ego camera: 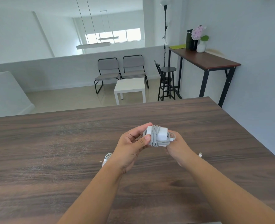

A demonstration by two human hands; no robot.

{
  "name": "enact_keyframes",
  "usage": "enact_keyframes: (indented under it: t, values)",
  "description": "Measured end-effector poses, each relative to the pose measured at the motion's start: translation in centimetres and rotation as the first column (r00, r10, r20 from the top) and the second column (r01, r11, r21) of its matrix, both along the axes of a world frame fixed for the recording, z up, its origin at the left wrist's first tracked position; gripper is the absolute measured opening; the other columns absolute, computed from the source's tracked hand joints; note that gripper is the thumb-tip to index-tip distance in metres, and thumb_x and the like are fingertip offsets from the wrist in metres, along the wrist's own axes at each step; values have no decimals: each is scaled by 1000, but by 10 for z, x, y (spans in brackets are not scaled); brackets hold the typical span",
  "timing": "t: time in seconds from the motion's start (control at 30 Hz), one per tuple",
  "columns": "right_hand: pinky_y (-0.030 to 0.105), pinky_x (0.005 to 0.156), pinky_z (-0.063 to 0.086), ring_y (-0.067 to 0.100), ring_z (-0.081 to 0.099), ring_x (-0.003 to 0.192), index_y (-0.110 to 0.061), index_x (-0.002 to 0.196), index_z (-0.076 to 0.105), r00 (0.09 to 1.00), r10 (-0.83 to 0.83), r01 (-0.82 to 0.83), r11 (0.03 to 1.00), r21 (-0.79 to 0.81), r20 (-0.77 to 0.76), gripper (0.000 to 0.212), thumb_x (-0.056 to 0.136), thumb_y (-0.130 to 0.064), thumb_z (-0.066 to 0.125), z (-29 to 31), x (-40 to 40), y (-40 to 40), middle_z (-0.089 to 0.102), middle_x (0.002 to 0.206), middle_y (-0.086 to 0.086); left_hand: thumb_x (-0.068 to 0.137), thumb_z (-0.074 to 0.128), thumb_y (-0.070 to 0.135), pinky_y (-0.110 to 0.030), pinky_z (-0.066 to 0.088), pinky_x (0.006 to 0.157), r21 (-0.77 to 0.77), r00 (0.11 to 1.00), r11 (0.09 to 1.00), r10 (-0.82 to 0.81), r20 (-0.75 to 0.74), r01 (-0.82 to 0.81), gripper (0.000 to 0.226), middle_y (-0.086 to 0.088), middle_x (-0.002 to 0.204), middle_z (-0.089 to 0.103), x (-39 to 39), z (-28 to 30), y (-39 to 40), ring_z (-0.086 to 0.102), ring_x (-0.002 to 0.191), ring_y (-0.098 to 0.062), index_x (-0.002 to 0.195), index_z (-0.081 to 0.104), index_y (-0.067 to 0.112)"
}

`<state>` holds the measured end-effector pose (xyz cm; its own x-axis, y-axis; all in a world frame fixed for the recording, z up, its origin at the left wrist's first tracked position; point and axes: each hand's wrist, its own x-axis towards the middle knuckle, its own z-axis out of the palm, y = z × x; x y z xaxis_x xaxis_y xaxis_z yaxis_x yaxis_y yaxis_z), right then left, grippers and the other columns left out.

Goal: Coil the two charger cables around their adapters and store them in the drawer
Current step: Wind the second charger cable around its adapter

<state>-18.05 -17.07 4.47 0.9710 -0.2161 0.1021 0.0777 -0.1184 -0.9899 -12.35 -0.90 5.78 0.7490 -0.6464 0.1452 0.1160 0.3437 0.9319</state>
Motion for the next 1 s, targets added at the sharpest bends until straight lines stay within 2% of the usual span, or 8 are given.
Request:
enact_keyframes:
  t: [0.07,0.13,0.23,0.43,0.57,0.83,0.93,1.0]
  values:
    - [19,60,44,-4,52,57,-9,80,68,998,-59,61,994,-86,18,21,92,-16,52,-6,0,5,61,64,-14,81,65,9,-29,54,87,-47,997,998,46,-69,-50,40,-11,117,69,-2,-3,-5,64,103,-20,122,64,9]
    - [23,54,32,1,37,47,-8,65,53,993,-117,114,970,-217,0,36,94,-29,48,-14,0,5,45,52,-13,83,70,9,-26,55,84,-107,984,989,90,-153,-107,41,-11,116,68,-4,-5,-9,65,98,-18,123,62,6]
    - [23,55,34,3,40,51,-24,60,44,992,-129,116,903,-413,-6,41,100,-34,44,-17,-6,8,44,51,-12,79,64,13,-22,56,75,-163,952,961,178,-249,-223,48,-10,112,70,-3,-5,-15,68,92,-14,126,59,3]
    - [39,59,41,28,46,61,-23,72,34,1000,-31,15,620,-784,-5,36,100,-44,32,-14,-18,15,41,55,-4,79,67,13,-21,56,75,-112,893,908,366,-260,-405,44,-6,103,69,6,-11,-20,64,91,-15,122,63,6]
    - [36,56,37,28,41,60,-23,76,31,998,61,-7,482,-876,26,39,93,-54,16,-3,-23,16,32,53,-7,83,68,7,-20,53,72,-46,873,888,439,-213,-457,38,-3,93,64,11,-16,-18,61,82,-12,122,64,7]
    - [36,60,38,27,44,66,-22,82,34,984,165,-128,377,-917,-70,27,102,-41,30,19,-25,22,49,70,2,87,64,6,-17,54,66,-79,856,903,367,-364,-421,34,-9,103,67,6,-14,-18,61,79,-12,121,63,3]
    - [35,60,35,28,49,68,-19,81,37,982,181,-120,380,-917,-53,30,102,-39,31,27,-27,22,51,71,0,83,68,7,-21,53,70,-43,874,907,390,-289,-418,35,-7,97,67,4,-16,-15,61,80,-14,118,65,8]
    - [37,62,41,27,57,73,-14,83,48,986,165,-72,394,-916,-6,35,102,-40,33,38,-25,13,61,75,0,81,71,6,-25,53,76,28,898,909,415,-142,-416,36,-3,94,71,2,-17,-13,65,82,-14,116,66,12]
